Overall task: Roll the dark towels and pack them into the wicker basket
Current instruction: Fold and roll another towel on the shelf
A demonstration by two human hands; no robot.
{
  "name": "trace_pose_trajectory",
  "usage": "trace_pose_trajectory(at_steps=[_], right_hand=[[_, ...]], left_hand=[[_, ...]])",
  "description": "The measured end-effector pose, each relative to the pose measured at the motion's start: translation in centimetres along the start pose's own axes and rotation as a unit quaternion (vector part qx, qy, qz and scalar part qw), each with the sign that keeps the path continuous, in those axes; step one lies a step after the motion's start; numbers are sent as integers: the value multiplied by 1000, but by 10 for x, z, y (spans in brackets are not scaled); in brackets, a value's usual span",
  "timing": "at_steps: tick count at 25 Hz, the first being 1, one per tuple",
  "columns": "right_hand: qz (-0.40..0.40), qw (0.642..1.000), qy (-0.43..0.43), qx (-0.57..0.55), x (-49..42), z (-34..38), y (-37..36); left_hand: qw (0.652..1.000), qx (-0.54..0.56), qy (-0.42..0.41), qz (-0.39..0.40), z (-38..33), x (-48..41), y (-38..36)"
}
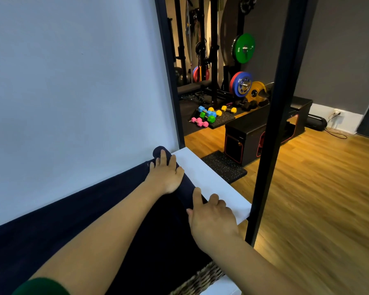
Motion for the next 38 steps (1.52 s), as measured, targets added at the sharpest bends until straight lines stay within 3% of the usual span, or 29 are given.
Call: trace_pose_trajectory(at_steps=[11, 15, 17, 21, 30, 38], right_hand=[[-10, 979, 31, 200, 12, 42, -3], [-45, 995, 78, 45, 6, 36, 37], [-9, 994, 92, -59, -7, 21, 44], [79, 962, 9, -260, -18, -9, 24], [61, 996, 18, -60, -13, 10, 14], [-2, 991, 13, 132, -13, 53, 8]], left_hand=[[995, 71, -42, -57, 42, 21, -26], [995, 60, -51, -66, 44, 18, -28], [994, 72, -48, -66, 43, 21, -28], [993, 75, -48, -71, 41, 25, -27], [995, 67, -25, -66, 47, 23, -29], [971, 227, -35, -66, 61, 33, -29]])
Point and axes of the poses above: each hand's wrist, its own x-axis away from the middle knuckle, its own y-axis out of the back of the hand, z = x × y, the point moved 6 cm from there along -x, towards the middle knuckle, and after that the axes turned 13 degrees about z, right-handed, at the moved point
